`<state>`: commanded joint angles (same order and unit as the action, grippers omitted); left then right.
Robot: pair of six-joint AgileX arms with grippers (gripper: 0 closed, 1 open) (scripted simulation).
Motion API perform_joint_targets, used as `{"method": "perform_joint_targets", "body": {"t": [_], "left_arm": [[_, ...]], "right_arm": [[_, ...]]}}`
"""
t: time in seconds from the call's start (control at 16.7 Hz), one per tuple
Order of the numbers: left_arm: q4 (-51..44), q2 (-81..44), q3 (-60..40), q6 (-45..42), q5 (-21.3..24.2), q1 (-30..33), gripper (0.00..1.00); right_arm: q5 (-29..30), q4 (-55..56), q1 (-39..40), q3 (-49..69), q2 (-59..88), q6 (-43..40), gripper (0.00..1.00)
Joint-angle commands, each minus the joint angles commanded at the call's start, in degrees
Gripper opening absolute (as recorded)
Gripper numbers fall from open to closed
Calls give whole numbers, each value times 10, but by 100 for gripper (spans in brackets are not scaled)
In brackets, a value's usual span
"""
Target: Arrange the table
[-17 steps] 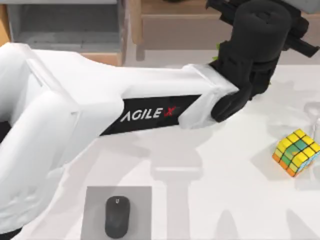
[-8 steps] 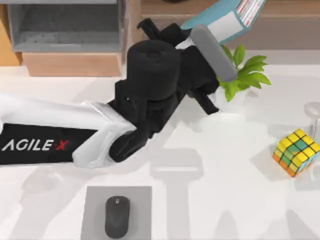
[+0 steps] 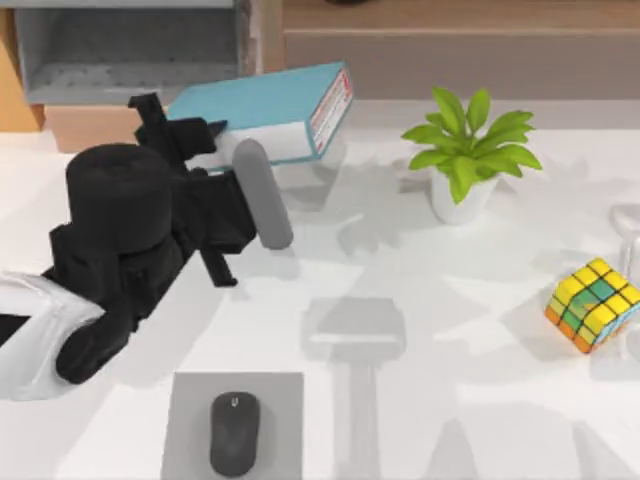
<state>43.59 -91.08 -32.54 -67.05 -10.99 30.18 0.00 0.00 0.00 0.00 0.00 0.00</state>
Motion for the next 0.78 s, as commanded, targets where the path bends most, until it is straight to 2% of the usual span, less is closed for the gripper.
{"method": "perform_joint_targets", "body": {"t": [0.24,0.42,0.78], "left_arm": [[14,13,19,-108,6,-80,0],[14,-13,-8,-164,7,-127,0],[2,-95,-90,-207,10,-170,0]], "right_arm": [[0,0,0,0,0,0,100],[0,0,0,0,0,0,100],[0,0,0,0,0,0,100]]}}
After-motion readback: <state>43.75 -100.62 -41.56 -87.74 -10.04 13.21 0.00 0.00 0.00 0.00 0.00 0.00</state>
